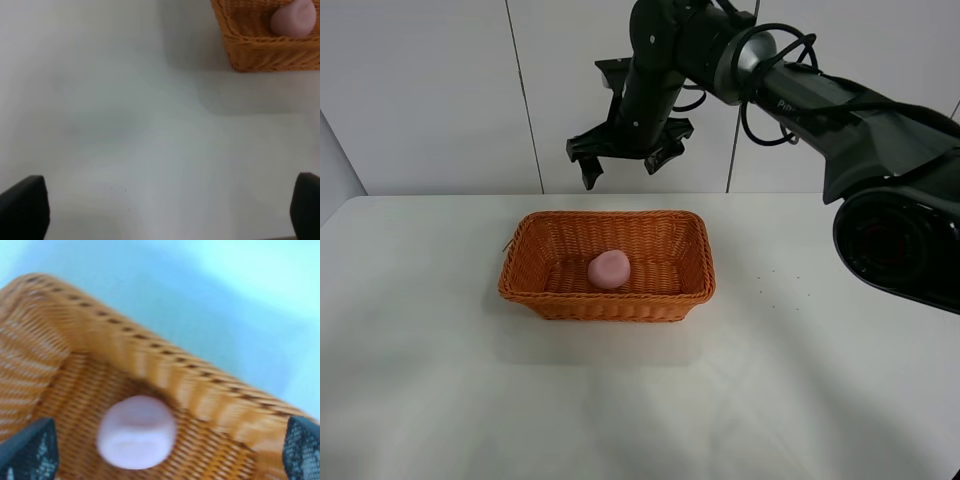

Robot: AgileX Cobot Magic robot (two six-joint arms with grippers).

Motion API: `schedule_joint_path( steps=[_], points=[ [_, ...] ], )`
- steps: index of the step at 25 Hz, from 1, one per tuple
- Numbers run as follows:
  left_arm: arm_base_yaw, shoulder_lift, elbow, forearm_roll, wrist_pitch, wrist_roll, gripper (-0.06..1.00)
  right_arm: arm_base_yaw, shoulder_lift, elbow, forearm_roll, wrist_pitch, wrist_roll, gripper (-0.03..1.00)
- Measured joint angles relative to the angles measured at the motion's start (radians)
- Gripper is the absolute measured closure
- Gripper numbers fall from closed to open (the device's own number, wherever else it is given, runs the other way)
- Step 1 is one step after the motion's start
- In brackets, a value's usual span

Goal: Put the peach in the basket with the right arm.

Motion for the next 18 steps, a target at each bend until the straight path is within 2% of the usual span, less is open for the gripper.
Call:
schedule_joint_path(
  steps=[6, 18],
  points=[
    [0.000, 0.000, 0.000, 0.000, 0.000, 0.000, -0.04, -0.106, -0.003, 0.000, -0.006, 0.003, -0.003, 0.27],
    [0.000, 0.000, 0.000, 0.000, 0.000, 0.000, -0.04, -0.445, -0.003, 0.000, -0.012, 0.003, -0.020, 0.27]
  ],
)
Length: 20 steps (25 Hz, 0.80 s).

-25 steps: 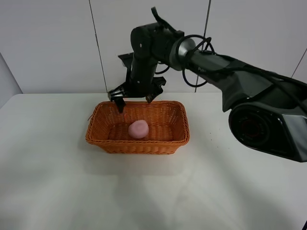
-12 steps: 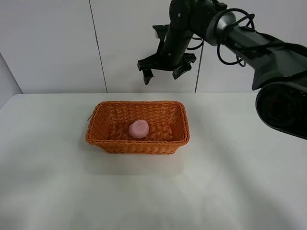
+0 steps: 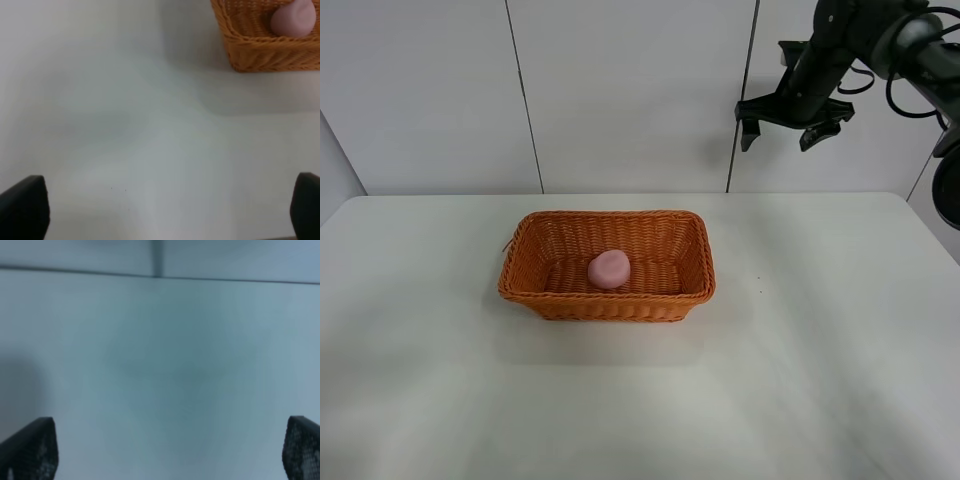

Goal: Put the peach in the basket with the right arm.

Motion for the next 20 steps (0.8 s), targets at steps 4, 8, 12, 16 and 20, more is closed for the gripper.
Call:
schedule_joint_path(
  steps=[4, 8, 12, 16, 20],
  points=[
    [0.000, 0.000, 0.000, 0.000, 0.000, 0.000, -0.04, -0.073, 0.000, 0.000, -0.001, 0.001, 0.000, 0.27],
    [0.000, 0.000, 0.000, 0.000, 0.000, 0.000, -0.04, -0.100, 0.000, 0.000, -0.003, 0.001, 0.000, 0.27],
    [0.000, 0.000, 0.000, 0.000, 0.000, 0.000, -0.04, -0.096, -0.002, 0.001, 0.005, 0.001, -0.002, 0.27],
    [0.000, 0.000, 0.000, 0.000, 0.000, 0.000, -0.04, -0.087, -0.049, 0.065, 0.023, 0.000, -0.007, 0.27],
    [0.000, 0.000, 0.000, 0.000, 0.000, 0.000, -0.04, -0.080, -0.169, 0.227, 0.023, -0.001, -0.032, 0.27]
  ],
)
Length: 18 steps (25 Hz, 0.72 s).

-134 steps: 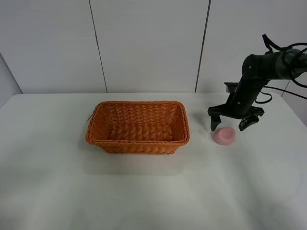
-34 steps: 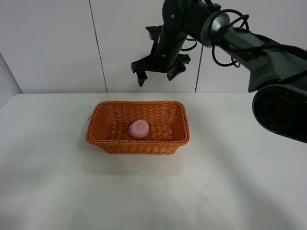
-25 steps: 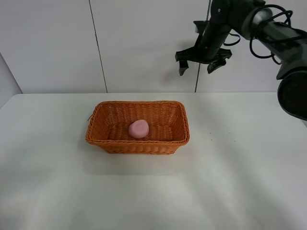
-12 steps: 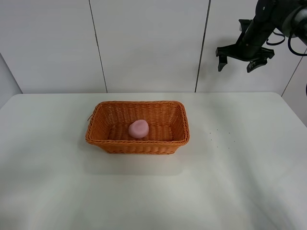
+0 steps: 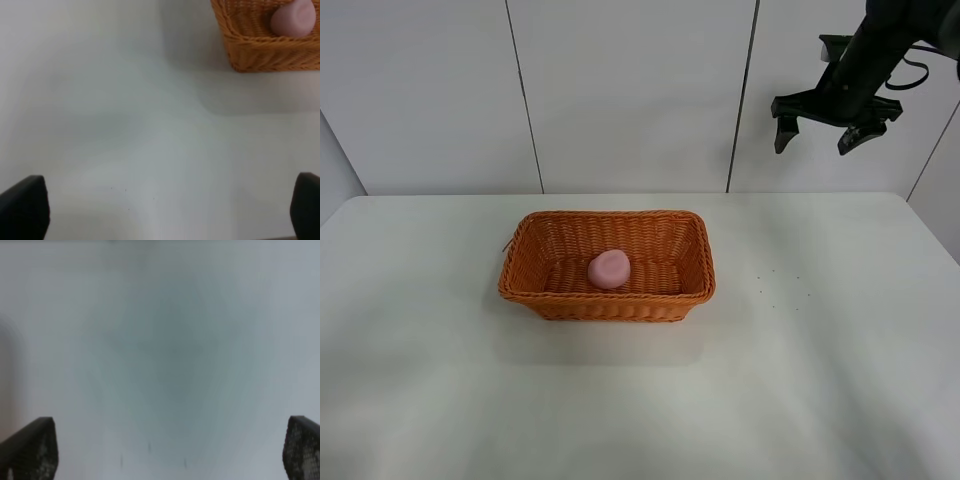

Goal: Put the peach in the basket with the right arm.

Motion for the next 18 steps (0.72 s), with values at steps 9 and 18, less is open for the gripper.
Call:
schedule_joint_path(
  steps=[9, 18],
  points=[
    [0.000, 0.000, 0.000, 0.000, 0.000, 0.000, -0.04, 0.000, -0.435, 0.586, 0.000, -0.003, -0.015, 0.27],
    [0.000, 0.000, 0.000, 0.000, 0.000, 0.000, -0.04, 0.000, -0.971, 1.165, 0.000, 0.003, -0.017, 0.27]
  ],
)
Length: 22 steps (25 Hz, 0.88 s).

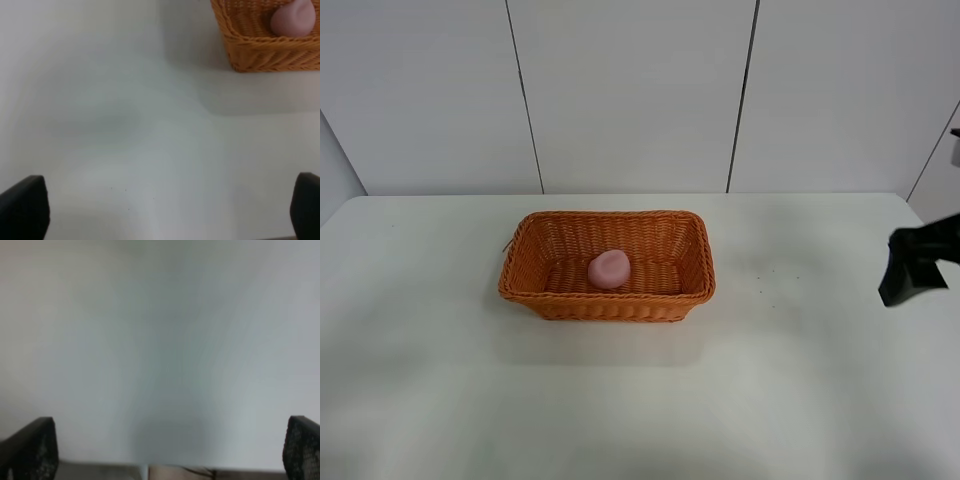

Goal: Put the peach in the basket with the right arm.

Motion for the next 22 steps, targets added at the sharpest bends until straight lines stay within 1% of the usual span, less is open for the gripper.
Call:
schedule_joint_path(
  steps=[2, 5, 8, 11, 16, 22],
  points=[
    [0.000, 0.000, 0.000, 0.000, 0.000, 0.000, -0.04, 0.000, -0.127, 0.107, -0.001, -0.007, -0.008, 0.27],
    [0.000, 0.000, 0.000, 0.000, 0.000, 0.000, -0.04, 0.000, -0.320, 0.264, -0.002, -0.075, -0.011, 0.27],
    [0.000, 0.000, 0.000, 0.000, 0.000, 0.000, -0.04, 0.000, -0.514, 0.382, -0.004, -0.146, -0.012, 0.27],
    [0.000, 0.000, 0.000, 0.000, 0.000, 0.000, -0.04, 0.000, -0.699, 0.464, -0.004, -0.175, -0.012, 0.27],
    [0.000, 0.000, 0.000, 0.000, 0.000, 0.000, -0.04, 0.000, -0.931, 0.494, -0.005, -0.183, -0.014, 0.27],
    [0.000, 0.000, 0.000, 0.000, 0.000, 0.000, -0.04, 0.000, -1.123, 0.494, -0.007, -0.187, -0.014, 0.27]
  ],
)
